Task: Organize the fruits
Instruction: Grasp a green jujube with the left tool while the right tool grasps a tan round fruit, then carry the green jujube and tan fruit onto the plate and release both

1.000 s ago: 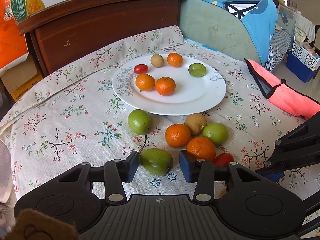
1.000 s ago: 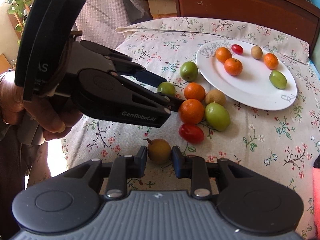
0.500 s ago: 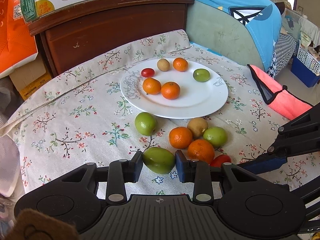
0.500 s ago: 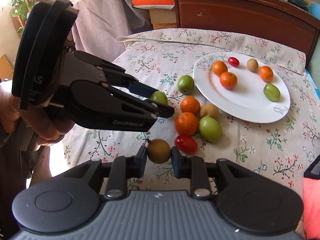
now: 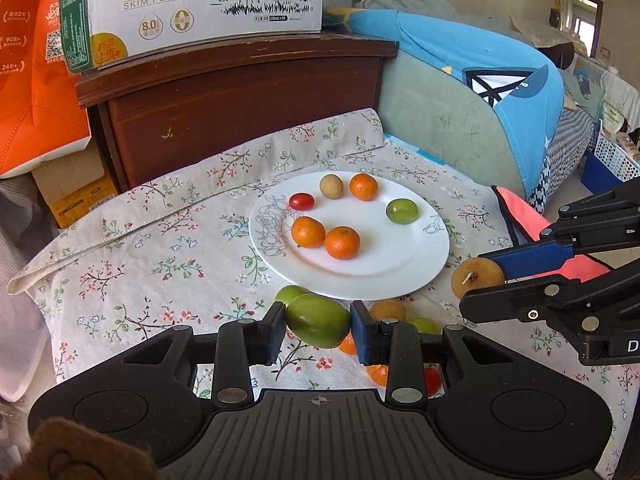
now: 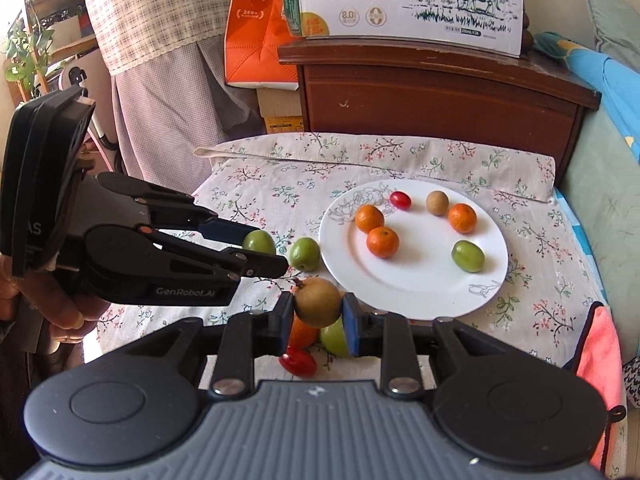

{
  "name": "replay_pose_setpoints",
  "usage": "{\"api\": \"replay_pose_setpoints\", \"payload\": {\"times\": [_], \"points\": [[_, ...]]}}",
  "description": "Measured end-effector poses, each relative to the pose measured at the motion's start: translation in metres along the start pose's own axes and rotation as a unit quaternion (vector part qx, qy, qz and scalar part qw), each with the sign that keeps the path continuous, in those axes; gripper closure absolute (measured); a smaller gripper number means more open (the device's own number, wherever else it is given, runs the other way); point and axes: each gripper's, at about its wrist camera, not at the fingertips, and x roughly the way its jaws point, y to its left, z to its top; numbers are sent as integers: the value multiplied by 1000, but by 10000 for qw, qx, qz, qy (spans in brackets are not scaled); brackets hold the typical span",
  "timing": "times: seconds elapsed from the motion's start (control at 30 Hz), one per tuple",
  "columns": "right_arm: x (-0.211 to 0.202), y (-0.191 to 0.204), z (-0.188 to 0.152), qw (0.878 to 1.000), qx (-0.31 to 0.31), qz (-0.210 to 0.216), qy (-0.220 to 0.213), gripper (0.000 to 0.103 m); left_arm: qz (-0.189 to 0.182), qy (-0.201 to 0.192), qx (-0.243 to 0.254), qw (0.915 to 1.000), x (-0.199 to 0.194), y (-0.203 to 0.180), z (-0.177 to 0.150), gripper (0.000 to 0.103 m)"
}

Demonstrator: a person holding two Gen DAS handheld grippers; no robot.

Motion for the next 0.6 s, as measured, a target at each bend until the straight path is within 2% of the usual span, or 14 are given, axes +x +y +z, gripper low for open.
{"api": "replay_pose_setpoints", "payload": {"times": [0.33, 0.6], "points": [[1, -27, 16, 9993, 279, -207, -150, 77, -55, -156, -75, 9998, 11, -1, 22, 71], [12, -47, 24, 9983, 476, -326, -115, 77, -67, -149, -107, 9998, 34, 2, 41, 71]]}}
